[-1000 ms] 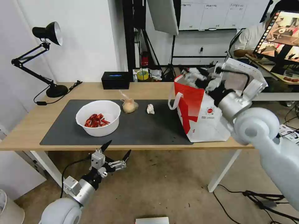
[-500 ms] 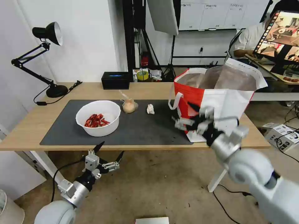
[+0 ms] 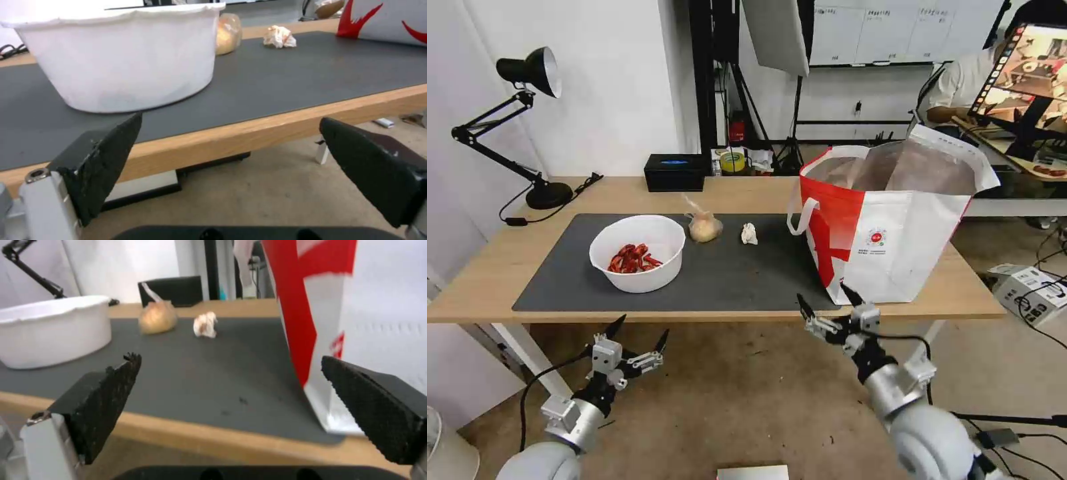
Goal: Pick up the trash from the table and place it into the takeout bag.
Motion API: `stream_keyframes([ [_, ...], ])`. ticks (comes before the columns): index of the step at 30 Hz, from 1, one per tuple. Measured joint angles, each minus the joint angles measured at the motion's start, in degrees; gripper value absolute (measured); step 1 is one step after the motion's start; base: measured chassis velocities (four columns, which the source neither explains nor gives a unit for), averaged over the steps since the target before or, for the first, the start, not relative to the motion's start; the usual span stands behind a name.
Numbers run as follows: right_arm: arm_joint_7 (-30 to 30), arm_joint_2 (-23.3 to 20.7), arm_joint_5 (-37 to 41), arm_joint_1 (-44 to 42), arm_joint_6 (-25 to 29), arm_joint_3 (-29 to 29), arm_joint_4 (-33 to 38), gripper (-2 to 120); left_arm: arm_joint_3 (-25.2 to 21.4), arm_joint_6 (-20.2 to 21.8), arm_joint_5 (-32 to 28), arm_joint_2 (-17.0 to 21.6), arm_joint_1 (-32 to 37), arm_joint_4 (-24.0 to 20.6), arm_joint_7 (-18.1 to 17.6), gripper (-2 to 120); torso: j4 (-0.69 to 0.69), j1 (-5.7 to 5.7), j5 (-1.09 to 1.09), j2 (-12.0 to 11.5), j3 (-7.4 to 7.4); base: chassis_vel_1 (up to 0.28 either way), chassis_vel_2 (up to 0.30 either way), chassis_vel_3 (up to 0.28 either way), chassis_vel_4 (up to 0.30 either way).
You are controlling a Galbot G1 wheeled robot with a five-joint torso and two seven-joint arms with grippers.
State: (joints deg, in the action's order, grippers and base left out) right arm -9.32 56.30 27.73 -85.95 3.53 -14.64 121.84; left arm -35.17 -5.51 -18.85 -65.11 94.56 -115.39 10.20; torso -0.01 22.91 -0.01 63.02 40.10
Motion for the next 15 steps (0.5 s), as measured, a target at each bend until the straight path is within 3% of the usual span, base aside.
stream_keyframes([
  [15,-0.1,0.5,-0.3,-0.3,0.2,0.8,-1.0,100,0.1,-0.4,0.3,-0.2,0.4,0.8,0.3,100,0.01,0.00,0.01,0.0,0.00,0.000,0.000,0.000,0.000],
])
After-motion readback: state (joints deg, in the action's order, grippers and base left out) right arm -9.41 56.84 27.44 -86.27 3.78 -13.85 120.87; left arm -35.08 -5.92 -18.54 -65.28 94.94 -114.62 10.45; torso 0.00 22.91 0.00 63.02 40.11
